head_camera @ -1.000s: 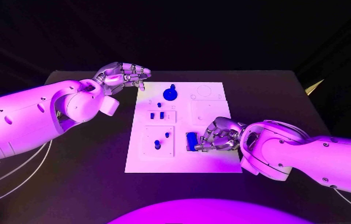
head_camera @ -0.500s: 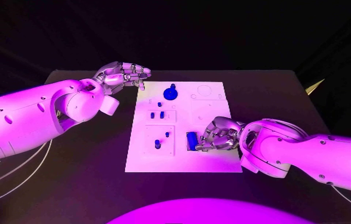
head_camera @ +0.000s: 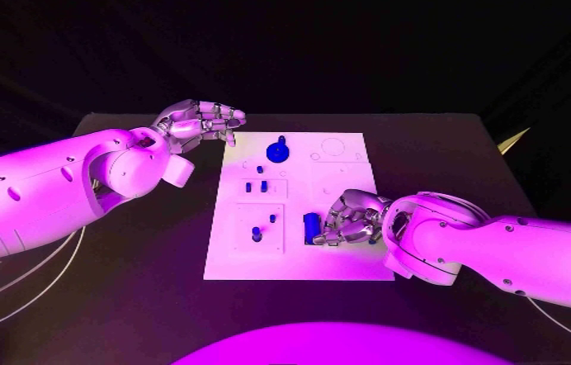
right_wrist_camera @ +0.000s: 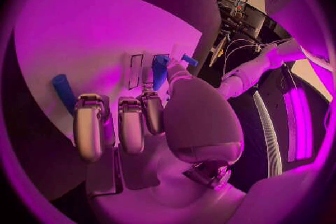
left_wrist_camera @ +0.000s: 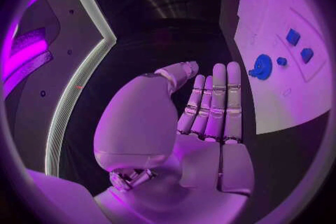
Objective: Assemble the parts on the task board
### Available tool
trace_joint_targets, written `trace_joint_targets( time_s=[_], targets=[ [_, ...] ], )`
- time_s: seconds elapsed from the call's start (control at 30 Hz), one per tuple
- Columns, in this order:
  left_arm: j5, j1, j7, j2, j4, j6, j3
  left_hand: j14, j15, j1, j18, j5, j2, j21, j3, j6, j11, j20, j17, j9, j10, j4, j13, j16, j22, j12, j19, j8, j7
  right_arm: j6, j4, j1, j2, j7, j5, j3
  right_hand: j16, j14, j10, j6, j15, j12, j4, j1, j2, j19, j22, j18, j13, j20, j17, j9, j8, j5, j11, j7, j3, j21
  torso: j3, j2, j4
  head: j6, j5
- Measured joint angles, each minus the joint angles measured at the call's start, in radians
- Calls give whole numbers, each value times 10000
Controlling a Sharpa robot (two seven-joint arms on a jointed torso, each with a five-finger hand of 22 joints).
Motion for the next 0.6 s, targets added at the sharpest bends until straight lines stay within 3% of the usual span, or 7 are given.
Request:
trace_joint_targets(
  time_s=[0.2,0.6],
  targets=[
    [0,0,-4,-3,1,1,0,-36,36,0,0,0,0,-38,0,0,36,0,-13,0,-36,0,-15,0,-13,0,0,0,0,85,-12,-5,17,0,-11,1,0,0,0,0,0,0,31,0,0,0,-1,0,0,0,0,-11,-37,1,0,0,-31,0,3,-2,-5,-12,2],
    [0,0,-11,-16,0,1,0,-36,36,0,0,0,0,-38,0,0,35,0,-13,0,-36,0,-14,0,-13,0,0,0,0,246,46,-8,-80,7,-87,5,0,0,0,-1,0,0,88,99,-429,0,-2,0,0,0,-2,-31,-37,1,0,1,-88,0,7,-3,-6,-35,2]
  ],
)
